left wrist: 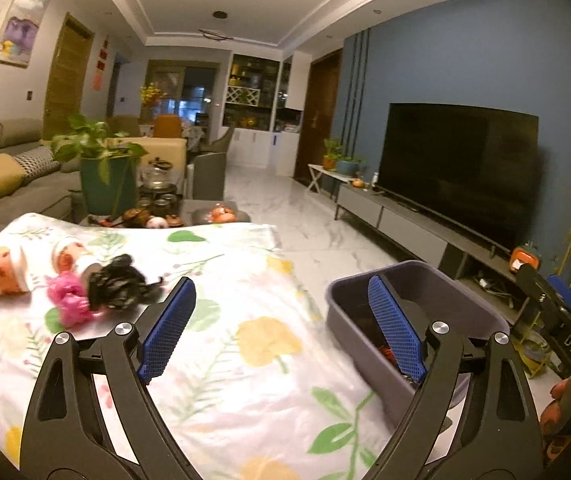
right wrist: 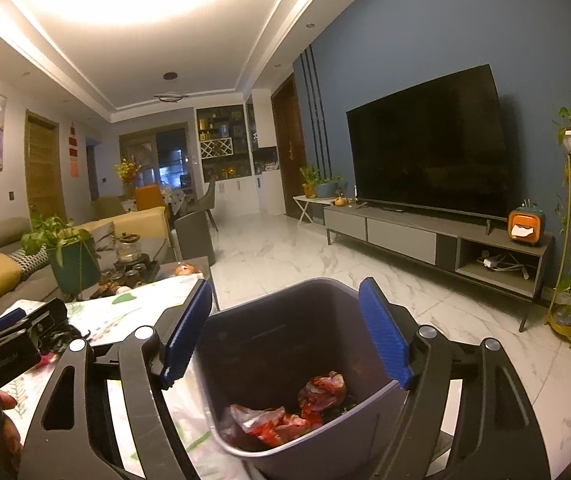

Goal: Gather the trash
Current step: 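Move both open tools back over the remaining trash on the table, then grasp the black plastic bag with the right tool while the left tool grasps the pink bag, then carry the pink bag and black bag with both tools over the gray bin, then open the right tool to drop the black bag while the left tool drops the pink bag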

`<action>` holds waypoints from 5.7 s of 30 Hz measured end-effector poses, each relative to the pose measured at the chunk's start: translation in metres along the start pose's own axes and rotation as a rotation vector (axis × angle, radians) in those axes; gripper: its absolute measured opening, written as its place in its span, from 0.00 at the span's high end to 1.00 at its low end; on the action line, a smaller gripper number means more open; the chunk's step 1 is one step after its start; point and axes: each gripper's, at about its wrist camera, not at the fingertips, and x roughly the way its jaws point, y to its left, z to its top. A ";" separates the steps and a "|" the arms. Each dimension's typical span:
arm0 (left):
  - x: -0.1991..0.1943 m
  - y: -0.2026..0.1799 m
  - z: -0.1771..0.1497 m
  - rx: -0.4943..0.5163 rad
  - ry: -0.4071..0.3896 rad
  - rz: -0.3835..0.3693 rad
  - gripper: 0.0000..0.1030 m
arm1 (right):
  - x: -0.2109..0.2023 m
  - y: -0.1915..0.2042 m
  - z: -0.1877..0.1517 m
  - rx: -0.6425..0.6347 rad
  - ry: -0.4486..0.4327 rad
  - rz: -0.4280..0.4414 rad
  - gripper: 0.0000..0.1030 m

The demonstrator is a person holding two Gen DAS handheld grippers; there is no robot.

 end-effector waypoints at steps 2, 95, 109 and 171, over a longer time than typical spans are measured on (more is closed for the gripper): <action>-0.005 0.008 0.000 -0.003 -0.005 0.018 0.16 | -0.003 0.006 0.000 -0.002 -0.002 0.012 0.27; 0.088 0.227 -0.028 -0.086 0.265 0.312 0.79 | 0.087 0.206 -0.056 -0.098 0.192 0.282 0.97; 0.023 0.184 -0.024 -0.060 0.178 0.243 0.84 | 0.056 0.178 -0.040 -0.107 0.154 0.267 0.97; 0.078 -0.117 -0.016 0.212 0.066 -0.175 0.83 | 0.062 -0.028 -0.013 -0.060 0.057 0.046 0.97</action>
